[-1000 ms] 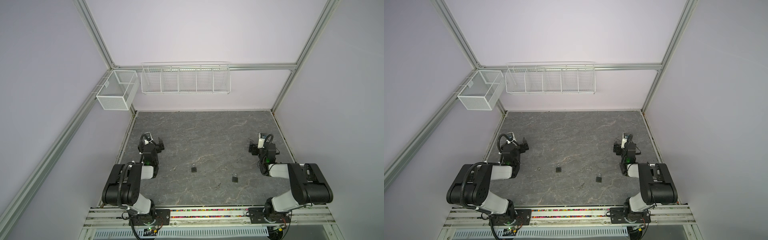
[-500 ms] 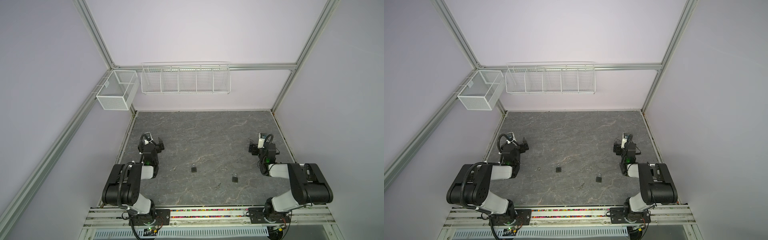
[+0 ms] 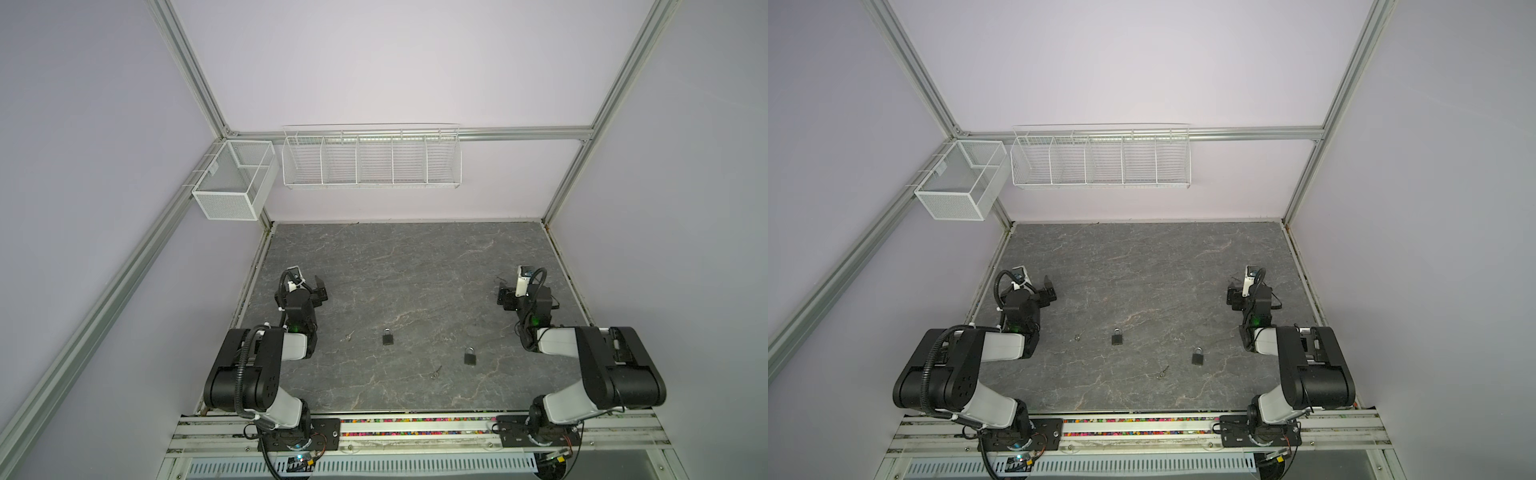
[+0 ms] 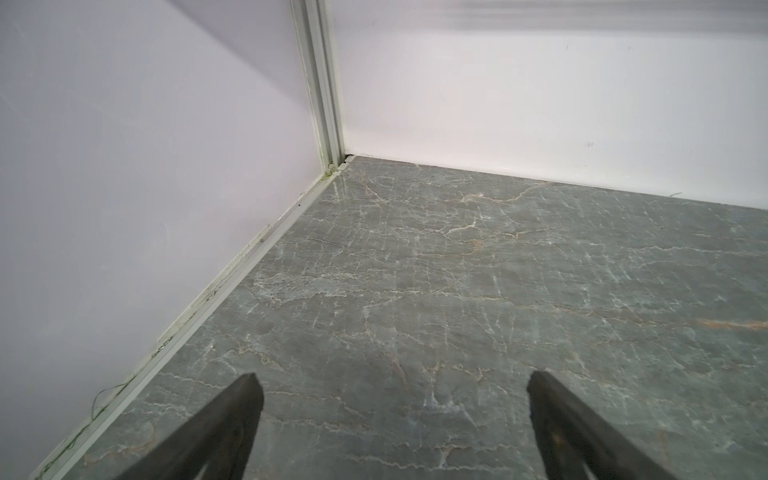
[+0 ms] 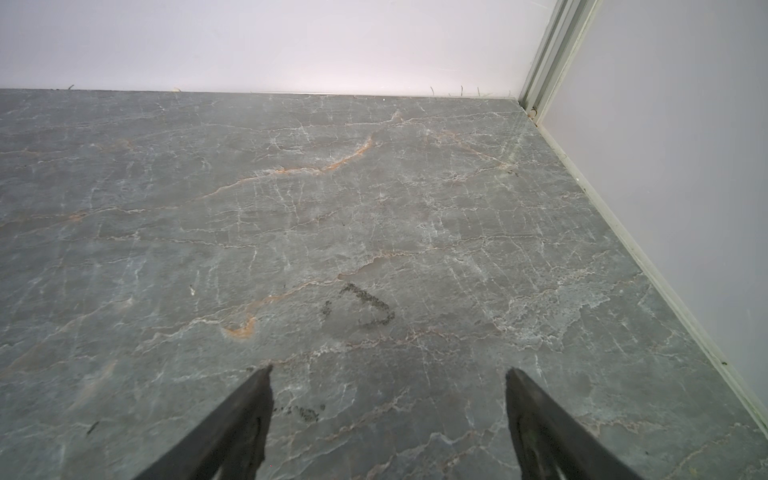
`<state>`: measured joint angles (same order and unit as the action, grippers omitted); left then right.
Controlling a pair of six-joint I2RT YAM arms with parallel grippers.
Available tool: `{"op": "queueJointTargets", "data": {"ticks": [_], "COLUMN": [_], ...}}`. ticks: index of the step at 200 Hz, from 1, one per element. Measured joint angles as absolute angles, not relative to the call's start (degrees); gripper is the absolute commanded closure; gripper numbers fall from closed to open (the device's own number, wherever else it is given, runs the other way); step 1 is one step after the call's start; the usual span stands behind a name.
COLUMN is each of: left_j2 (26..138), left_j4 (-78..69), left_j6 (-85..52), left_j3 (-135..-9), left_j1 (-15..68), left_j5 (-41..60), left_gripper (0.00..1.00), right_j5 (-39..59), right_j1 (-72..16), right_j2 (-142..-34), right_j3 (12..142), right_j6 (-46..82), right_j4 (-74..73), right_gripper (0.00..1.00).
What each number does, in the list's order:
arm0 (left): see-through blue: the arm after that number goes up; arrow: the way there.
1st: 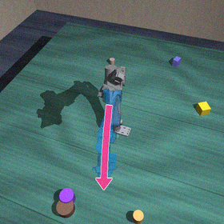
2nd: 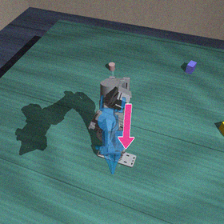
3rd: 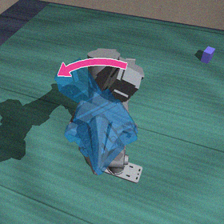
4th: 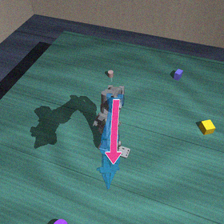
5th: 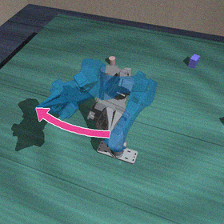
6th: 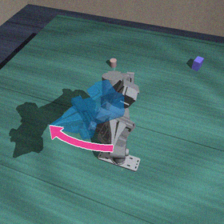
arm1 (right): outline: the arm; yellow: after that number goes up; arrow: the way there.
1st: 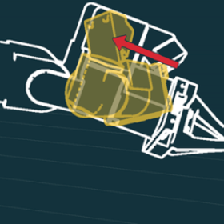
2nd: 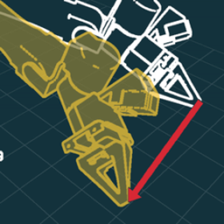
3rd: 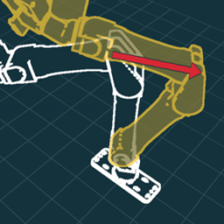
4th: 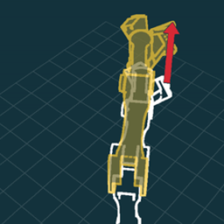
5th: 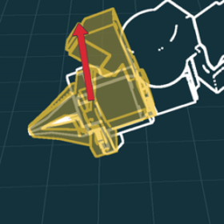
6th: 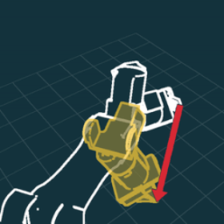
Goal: Unlock with the key
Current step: 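Move the left gripper toward the silver key while the right gripper approaches the padlocks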
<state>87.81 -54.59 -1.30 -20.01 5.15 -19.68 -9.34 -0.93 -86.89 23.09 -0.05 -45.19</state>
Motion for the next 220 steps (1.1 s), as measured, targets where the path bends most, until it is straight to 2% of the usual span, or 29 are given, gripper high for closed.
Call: {"op": "queueJointTargets", "data": {"ticks": [27,71,111,146,180,220], "left_j2": [83.74,69.41,58.54,51.35,48.40,46.57], "left_j4": [-53.78,-45.30,-33.12,-25.28,-15.20,-5.06], "left_j6": [-1.28,-3.07,-14.09,-24.95,-28.60,-31.20], "left_j3": [-17.98,-18.81,-22.11,-22.13,-24.62,-28.73], "left_j1": [5.15,5.15,5.15,4.86,4.89,5.13], "left_j5": [-19.68,-20.38,-23.83,-26.24,-21.34,-12.99], "left_gripper": [0.01,0.00,0.00,0.00,0.00,0.11], "right_j5": [-8.78,-10.96,-13.32,-14.74,-11.57,-9.76], "right_j1": [-0.89,-0.80,0.19,1.26,0.19,-10.28], "right_j2": [-83.57,-72.51,-64.95,-58.65,-58.41,-60.45], "right_j3": [24.77,26.28,33.61,34.50,37.08,41.06], "right_j6": [-0.30,2.46,14.74,27.79,31.88,32.14], "right_j4": [-40.40,-31.70,-16.78,-2.02,9.87,17.43], "right_gripper": [0.12,0.11,0.11,0.11,0.12,0.12]}}
